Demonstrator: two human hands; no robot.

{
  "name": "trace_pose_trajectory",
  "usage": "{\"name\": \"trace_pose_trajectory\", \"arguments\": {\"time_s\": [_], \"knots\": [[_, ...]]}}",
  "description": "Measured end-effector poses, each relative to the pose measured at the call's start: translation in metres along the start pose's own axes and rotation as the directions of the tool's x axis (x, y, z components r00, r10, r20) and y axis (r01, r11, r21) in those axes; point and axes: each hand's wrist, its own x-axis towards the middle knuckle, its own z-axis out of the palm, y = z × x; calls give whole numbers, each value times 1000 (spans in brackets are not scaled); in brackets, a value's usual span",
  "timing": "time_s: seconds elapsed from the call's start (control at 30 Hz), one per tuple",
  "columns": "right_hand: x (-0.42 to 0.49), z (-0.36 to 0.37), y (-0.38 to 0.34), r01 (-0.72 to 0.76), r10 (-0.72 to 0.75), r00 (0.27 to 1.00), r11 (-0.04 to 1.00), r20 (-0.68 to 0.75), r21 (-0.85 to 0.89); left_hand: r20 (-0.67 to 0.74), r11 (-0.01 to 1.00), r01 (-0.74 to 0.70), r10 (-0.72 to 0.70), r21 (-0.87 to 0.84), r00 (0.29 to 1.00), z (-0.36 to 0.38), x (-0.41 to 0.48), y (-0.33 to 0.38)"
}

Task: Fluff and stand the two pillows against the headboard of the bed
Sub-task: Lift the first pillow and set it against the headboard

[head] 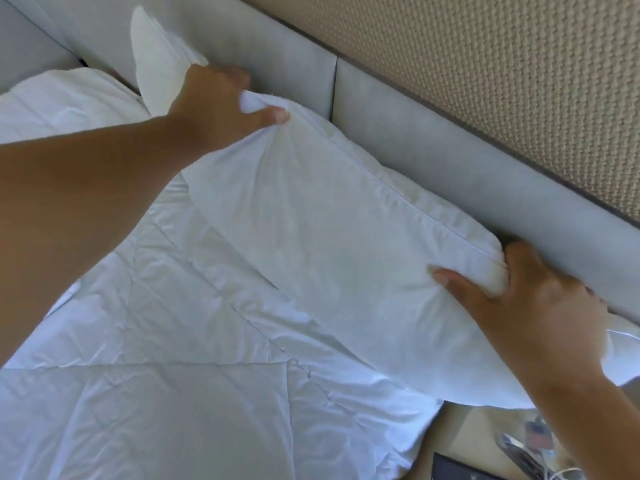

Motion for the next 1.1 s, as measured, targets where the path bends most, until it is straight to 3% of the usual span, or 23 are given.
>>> {"name": "trace_pose_trajectory", "arguments": {"time_s": [0.13, 0.27, 0.4, 0.47, 0.53, 0.67, 0.77, 0.87, 0.97, 1.1], "knots": [[-3, 8, 4, 9, -9, 1000, 1000, 8, -23, -18, 994, 4, -2, 105, 1000, 11, 4, 5], [-7, 1, 0, 4, -4, 1000, 1000, -4, 23, -59, 986, 144, -140, 78, 988, 2, -16, 12], [-15, 1, -3, 134, -129, 991, 985, -45, 107, -164, 890, 376, -424, -257, 891, 5, -54, 40], [-18, 0, -5, 240, -231, 969, 963, -85, 125, -195, 778, 382, -530, -499, 825, 11, -88, 64], [-19, -3, -14, 342, -328, 937, 933, -122, 113, -117, 651, 405, -605, -642, 787, 21, -129, 100], [-25, 2, -52, 578, -576, 816, 815, -52, 34, 214, 370, 551, -651, -748, 728, 39, -207, 184], [-20, 17, -73, 758, -756, 652, 649, 50, -66, 288, 284, 576, -650, -767, 703, 60, -244, 232], [4, 34, -77, 850, -841, 516, 481, 160, -213, 385, 179, 610, -633, -772, 672, 75, -258, 267], [30, 49, -62, 845, -837, 505, 428, 212, -321, 435, 100, 614, -618, -783, 655, 83, -257, 287], [55, 56, -37, 832, -853, 496, 412, 164, -372, 440, 96, 622, -623, -777, 646, 99, -249, 301]]}}
